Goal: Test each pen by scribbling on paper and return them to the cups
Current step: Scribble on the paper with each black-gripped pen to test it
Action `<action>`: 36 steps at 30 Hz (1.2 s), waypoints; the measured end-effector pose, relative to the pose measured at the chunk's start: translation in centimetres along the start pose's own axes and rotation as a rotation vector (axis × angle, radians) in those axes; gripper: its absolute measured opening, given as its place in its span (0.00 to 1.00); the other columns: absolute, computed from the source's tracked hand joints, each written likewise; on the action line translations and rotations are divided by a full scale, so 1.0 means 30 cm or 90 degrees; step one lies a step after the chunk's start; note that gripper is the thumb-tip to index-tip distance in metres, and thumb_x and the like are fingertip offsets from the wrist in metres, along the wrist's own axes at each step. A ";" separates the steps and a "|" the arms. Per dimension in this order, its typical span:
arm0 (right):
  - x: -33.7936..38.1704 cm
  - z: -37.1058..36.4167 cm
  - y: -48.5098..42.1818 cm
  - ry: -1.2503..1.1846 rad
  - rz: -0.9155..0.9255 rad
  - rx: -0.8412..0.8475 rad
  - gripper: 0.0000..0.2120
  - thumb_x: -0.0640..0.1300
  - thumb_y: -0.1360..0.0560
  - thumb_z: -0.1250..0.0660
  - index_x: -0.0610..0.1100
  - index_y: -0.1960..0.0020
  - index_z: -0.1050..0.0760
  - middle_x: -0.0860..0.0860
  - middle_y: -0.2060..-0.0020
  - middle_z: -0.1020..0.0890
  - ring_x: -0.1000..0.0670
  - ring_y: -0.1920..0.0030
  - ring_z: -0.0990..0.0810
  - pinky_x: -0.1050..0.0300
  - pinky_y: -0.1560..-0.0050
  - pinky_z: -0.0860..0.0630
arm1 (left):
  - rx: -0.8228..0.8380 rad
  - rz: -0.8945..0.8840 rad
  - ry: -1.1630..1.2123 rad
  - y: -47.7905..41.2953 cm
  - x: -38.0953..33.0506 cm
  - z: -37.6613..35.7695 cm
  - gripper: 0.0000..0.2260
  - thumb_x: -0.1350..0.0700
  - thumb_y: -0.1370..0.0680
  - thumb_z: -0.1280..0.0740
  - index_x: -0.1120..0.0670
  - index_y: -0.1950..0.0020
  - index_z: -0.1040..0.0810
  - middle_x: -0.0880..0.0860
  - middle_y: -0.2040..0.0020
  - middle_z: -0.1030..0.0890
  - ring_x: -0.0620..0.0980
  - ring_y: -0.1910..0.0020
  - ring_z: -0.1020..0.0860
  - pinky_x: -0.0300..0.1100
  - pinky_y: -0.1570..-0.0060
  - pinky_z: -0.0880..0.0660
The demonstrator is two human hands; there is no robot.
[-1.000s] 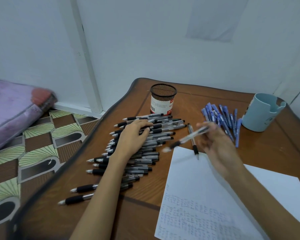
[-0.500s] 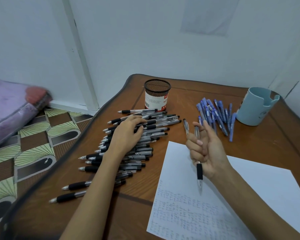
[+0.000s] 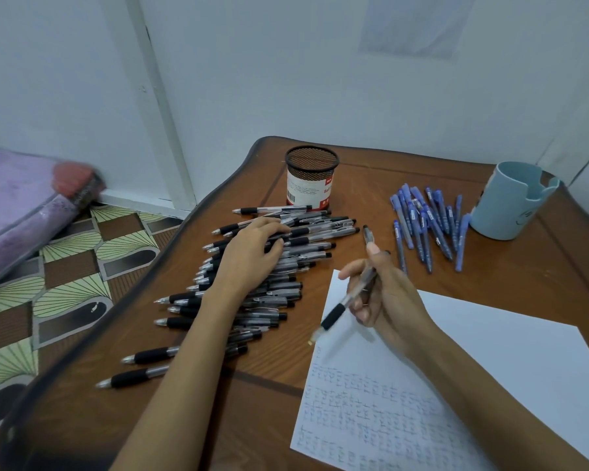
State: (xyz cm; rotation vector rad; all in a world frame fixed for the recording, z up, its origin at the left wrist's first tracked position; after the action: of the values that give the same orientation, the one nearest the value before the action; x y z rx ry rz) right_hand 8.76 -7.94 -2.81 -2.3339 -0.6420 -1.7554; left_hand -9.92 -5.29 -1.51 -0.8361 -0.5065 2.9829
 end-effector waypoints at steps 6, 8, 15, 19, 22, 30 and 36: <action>-0.015 -0.007 -0.004 0.010 0.022 0.046 0.13 0.40 0.35 0.31 0.44 0.67 0.36 0.52 0.78 0.32 0.57 0.80 0.33 0.66 0.79 0.32 | -0.001 -0.003 0.002 0.001 0.000 0.001 0.13 0.57 0.20 0.39 0.51 0.38 0.23 0.48 0.34 0.26 0.46 0.35 0.29 0.38 0.41 0.34; -0.016 -0.024 0.009 0.091 0.036 0.088 0.08 0.47 0.30 0.35 0.43 0.62 0.30 0.51 0.77 0.26 0.52 0.74 0.24 0.64 0.74 0.27 | 0.000 -0.003 0.001 0.000 -0.001 0.000 0.13 0.57 0.20 0.39 0.51 0.38 0.23 0.48 0.34 0.26 0.46 0.35 0.30 0.38 0.42 0.35; -0.036 -0.089 0.039 0.213 0.064 0.167 0.12 0.51 0.29 0.34 0.41 0.62 0.23 0.48 0.70 0.19 0.52 0.72 0.22 0.63 0.75 0.29 | 0.001 -0.009 -0.003 0.000 -0.001 0.000 0.12 0.57 0.21 0.39 0.51 0.38 0.23 0.48 0.35 0.26 0.47 0.37 0.28 0.36 0.45 0.36; -0.023 -0.054 0.035 0.290 0.184 0.042 0.21 0.51 0.35 0.28 0.41 0.77 0.34 0.54 0.82 0.32 0.57 0.78 0.33 0.68 0.70 0.32 | -0.008 -0.011 0.001 0.002 -0.002 -0.001 0.12 0.57 0.20 0.39 0.51 0.38 0.22 0.48 0.35 0.26 0.46 0.37 0.28 0.35 0.45 0.35; -0.037 -0.067 0.039 0.339 0.187 0.054 0.21 0.54 0.36 0.28 0.42 0.77 0.32 0.54 0.82 0.31 0.57 0.77 0.32 0.67 0.70 0.33 | -0.010 -0.013 0.001 0.002 -0.003 0.001 0.12 0.58 0.20 0.39 0.51 0.38 0.22 0.48 0.36 0.25 0.46 0.38 0.28 0.35 0.46 0.35; -0.075 -0.085 0.032 0.349 0.196 0.109 0.21 0.40 0.26 0.31 0.45 0.76 0.32 0.51 0.79 0.31 0.55 0.74 0.33 0.66 0.68 0.34 | -0.016 -0.014 -0.004 0.002 0.000 -0.002 0.12 0.57 0.20 0.39 0.51 0.38 0.22 0.47 0.36 0.26 0.46 0.38 0.28 0.35 0.47 0.35; -0.084 -0.091 0.036 0.393 0.221 0.102 0.24 0.34 0.26 0.34 0.50 0.77 0.36 0.56 0.80 0.35 0.58 0.75 0.35 0.69 0.68 0.36 | -0.014 -0.012 -0.009 0.002 -0.005 -0.002 0.13 0.58 0.20 0.40 0.52 0.38 0.23 0.48 0.35 0.26 0.47 0.38 0.28 0.35 0.47 0.35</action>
State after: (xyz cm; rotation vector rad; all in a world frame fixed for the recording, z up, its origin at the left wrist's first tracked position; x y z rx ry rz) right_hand 6.25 -10.55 -4.22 -1.5472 -0.2412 -2.0019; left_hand -9.74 -5.34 -1.51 -0.8083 -0.5462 2.9726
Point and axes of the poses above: each hand's wrist, its own y-axis away from the middle knuckle, its own z-axis out of the back of the hand, x = y × z, the point moved 6 cm from there along -y, towards the middle knuckle
